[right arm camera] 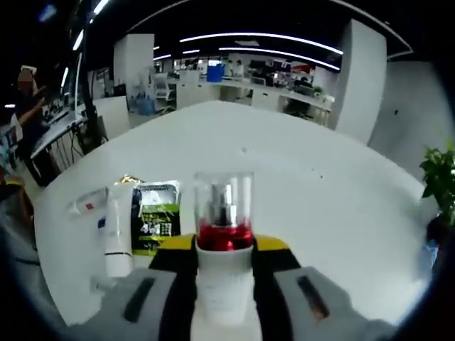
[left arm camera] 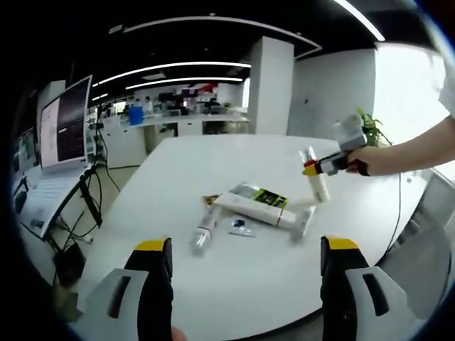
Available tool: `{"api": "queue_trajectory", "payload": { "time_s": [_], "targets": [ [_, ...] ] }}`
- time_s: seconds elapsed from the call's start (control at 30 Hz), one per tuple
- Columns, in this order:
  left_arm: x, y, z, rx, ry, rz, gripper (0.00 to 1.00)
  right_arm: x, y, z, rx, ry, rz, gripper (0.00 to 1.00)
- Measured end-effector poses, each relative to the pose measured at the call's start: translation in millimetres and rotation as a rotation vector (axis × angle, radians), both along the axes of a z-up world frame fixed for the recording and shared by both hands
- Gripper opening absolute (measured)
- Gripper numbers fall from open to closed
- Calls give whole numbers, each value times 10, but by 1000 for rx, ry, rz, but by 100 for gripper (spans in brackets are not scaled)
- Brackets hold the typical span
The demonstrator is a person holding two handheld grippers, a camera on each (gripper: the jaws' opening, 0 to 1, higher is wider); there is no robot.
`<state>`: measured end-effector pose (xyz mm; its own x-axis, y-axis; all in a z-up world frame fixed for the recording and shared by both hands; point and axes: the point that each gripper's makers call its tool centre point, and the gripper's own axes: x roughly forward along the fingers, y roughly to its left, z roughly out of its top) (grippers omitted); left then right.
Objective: Arrange the skincare products in the storage area until every visible bottle or jar stands upright without overlapping.
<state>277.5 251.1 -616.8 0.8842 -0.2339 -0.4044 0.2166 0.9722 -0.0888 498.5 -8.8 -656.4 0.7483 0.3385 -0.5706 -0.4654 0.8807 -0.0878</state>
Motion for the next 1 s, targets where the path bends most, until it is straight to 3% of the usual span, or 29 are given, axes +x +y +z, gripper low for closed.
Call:
{"api": "queue_trajectory", "payload": {
  "time_s": [0.27, 0.43, 1.0],
  "targets": [
    [-2, -26, 19, 3, -6, -8, 83, -185, -432, 107, 79, -75, -238, 29],
    [-7, -43, 32, 7, -9, -16, 83, -321, -509, 92, 80, -95, -315, 29],
    [-33, -50, 43, 8, -13, -44, 83, -354, -568, 59, 77, -111, -453, 29]
  ]
}}
